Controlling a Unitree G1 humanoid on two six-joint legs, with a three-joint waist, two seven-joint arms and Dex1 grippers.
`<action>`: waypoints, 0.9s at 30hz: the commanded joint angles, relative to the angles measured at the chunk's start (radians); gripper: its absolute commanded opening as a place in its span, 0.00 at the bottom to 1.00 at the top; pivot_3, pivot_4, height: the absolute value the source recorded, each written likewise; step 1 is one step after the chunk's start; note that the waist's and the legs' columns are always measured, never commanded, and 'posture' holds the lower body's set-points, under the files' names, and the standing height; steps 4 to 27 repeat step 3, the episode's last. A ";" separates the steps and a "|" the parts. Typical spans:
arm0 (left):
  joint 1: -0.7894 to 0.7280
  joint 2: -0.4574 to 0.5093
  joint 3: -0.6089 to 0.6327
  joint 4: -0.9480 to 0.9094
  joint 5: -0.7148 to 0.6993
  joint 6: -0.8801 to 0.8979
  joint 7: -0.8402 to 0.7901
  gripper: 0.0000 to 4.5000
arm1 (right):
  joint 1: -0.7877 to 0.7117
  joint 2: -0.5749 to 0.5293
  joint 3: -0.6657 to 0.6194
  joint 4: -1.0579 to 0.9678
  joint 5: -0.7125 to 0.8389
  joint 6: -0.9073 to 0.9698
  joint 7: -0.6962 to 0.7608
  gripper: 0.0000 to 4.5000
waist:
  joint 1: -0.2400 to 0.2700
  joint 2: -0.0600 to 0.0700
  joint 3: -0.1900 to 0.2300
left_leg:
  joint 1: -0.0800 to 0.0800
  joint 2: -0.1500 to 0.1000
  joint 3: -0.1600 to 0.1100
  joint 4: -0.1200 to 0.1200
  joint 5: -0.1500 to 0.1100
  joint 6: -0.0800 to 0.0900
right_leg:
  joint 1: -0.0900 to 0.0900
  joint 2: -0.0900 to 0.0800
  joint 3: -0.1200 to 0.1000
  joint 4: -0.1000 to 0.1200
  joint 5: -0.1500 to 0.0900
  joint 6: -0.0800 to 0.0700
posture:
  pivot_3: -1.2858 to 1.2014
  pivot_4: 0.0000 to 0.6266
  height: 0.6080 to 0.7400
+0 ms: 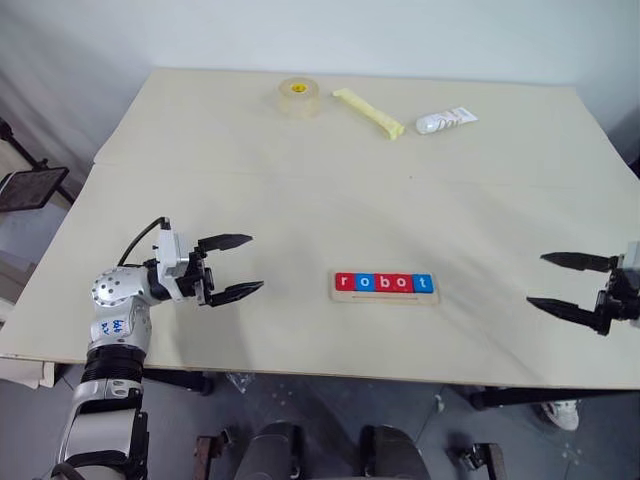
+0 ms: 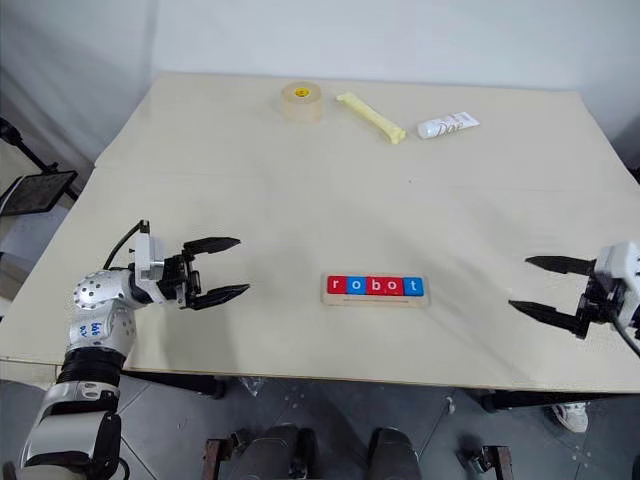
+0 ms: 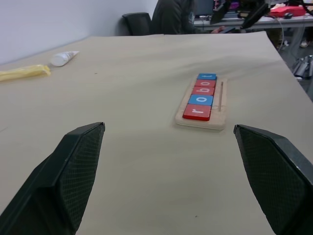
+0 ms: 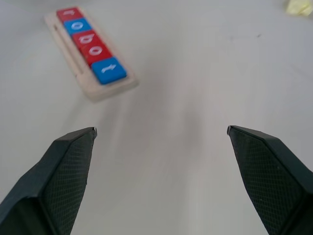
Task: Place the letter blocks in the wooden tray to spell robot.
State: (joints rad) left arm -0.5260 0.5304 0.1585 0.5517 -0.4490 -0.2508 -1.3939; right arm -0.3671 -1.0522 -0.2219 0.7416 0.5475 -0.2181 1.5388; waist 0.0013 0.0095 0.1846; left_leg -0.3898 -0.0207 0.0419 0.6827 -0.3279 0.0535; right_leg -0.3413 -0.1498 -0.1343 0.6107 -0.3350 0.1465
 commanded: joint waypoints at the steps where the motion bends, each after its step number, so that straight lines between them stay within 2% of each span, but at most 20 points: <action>1: -0.018 0.015 0.018 -0.017 -0.029 0.014 -0.026 1.00 | -0.009 -0.061 0.033 0.024 0.048 -0.008 0.076 1.00 | 0.000 0.000 0.000 | 0.000 0.000 0.000 0.000 0.000 0.000 | 0.000 0.000 0.000 0.000 0.000 0.000 | 0.52 0.24 1.00; 27: -0.018 0.019 0.019 -0.021 -0.040 0.022 -0.055 1.00 | -0.020 -0.077 0.055 0.038 0.058 -0.007 0.076 1.00 | 0.000 0.000 0.000 | 0.000 0.000 0.000 0.000 0.000 0.000 | 0.000 0.000 0.000 0.000 0.000 0.000 | 0.52 0.24 1.00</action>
